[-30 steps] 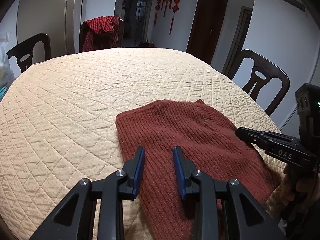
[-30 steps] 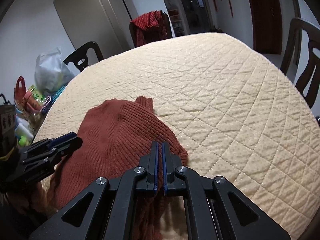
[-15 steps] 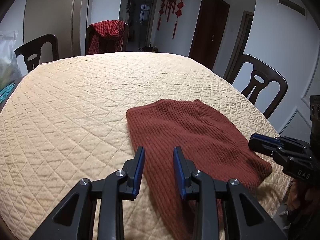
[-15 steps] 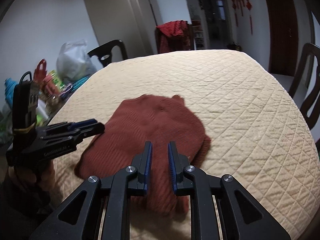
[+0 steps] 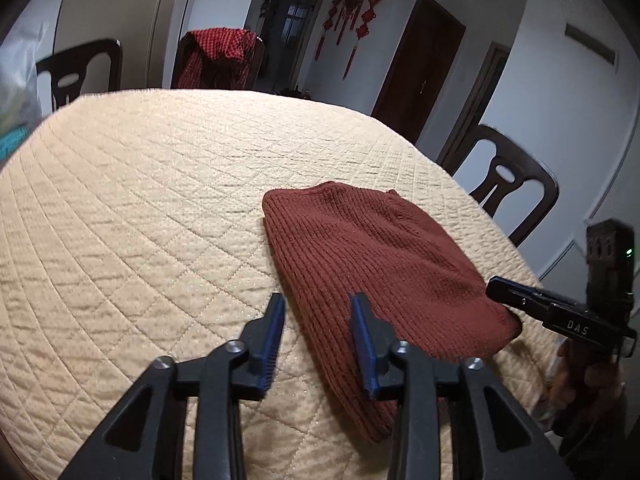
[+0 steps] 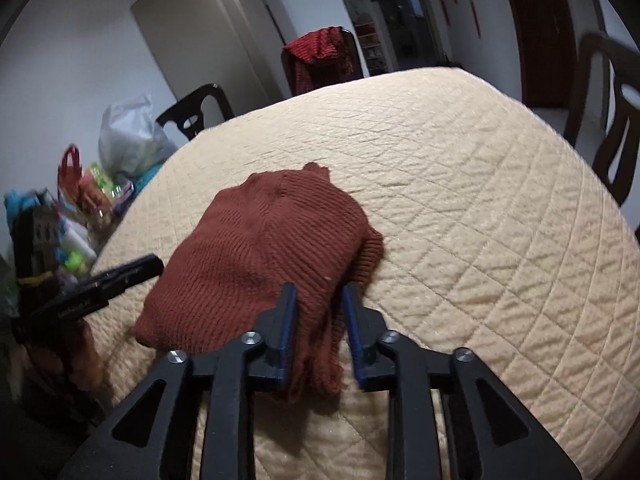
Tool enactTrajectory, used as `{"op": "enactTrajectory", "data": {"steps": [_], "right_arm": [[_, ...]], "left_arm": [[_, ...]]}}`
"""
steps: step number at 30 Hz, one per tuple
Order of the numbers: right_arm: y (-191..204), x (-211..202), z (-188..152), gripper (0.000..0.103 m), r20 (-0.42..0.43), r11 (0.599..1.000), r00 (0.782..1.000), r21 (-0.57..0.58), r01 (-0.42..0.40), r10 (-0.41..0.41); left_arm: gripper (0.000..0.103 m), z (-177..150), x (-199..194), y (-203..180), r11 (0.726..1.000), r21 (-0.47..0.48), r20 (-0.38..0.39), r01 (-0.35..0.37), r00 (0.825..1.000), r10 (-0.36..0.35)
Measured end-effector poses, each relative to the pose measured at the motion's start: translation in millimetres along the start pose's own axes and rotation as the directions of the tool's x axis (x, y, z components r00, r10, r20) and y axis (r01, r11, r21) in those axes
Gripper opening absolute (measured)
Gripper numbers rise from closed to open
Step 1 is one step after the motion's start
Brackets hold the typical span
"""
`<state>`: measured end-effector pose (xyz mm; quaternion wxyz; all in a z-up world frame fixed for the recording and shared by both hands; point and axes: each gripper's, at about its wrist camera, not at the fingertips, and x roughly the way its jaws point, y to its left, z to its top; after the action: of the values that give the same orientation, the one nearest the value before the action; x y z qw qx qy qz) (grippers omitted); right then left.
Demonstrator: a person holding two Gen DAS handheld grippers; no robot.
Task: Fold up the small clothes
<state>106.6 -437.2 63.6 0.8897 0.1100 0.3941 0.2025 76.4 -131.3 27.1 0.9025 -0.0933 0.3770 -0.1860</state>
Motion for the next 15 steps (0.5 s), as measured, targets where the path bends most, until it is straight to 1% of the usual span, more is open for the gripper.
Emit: {"op": "enactTrajectory", "data": {"steps": [2,4,6,8,12,15], "right_arm": [[-8.0,1.4,1.3,0.044,0.0,0.999,1.0,0.042,-0.019,0.019],[-14.4,7.2,3.8,0.045,-0.012,0.995,0.999,0.085,-0.046,0.048],[-22.4,16.0,7.0,0.046,-0.024,0.986,0.995,0.135,-0.093,0.097],[-28.0,25.0,11.2,0.046,-0.044,0.982,0.994,0.162,-0.092,0.101],[-38.7,38.4,19.8,0.048,-0.054,0.965,0.986,0.219,-0.144,0.159],[-37.1,40.5,20.5,0.048,-0.06,0.961,0.982,0.223,-0.162,0.179]], "left_arm": [[0.044,-0.3,5.4,3.2,0.999,-0.027,-0.016,0.024,1.0,-0.024],[0.046,-0.4,11.5,5.1,0.998,-0.049,-0.03,0.05,0.998,-0.052],[0.05,0.4,17.3,5.8,0.995,-0.066,-0.041,0.071,0.996,-0.074],[0.052,2.0,23.6,7.3,0.993,-0.089,-0.055,0.084,0.994,-0.089],[0.055,5.3,33.5,8.2,0.988,-0.11,-0.072,0.113,0.99,-0.121],[0.057,3.2,37.0,8.6,0.983,-0.13,-0.078,0.127,0.987,-0.138]]}}
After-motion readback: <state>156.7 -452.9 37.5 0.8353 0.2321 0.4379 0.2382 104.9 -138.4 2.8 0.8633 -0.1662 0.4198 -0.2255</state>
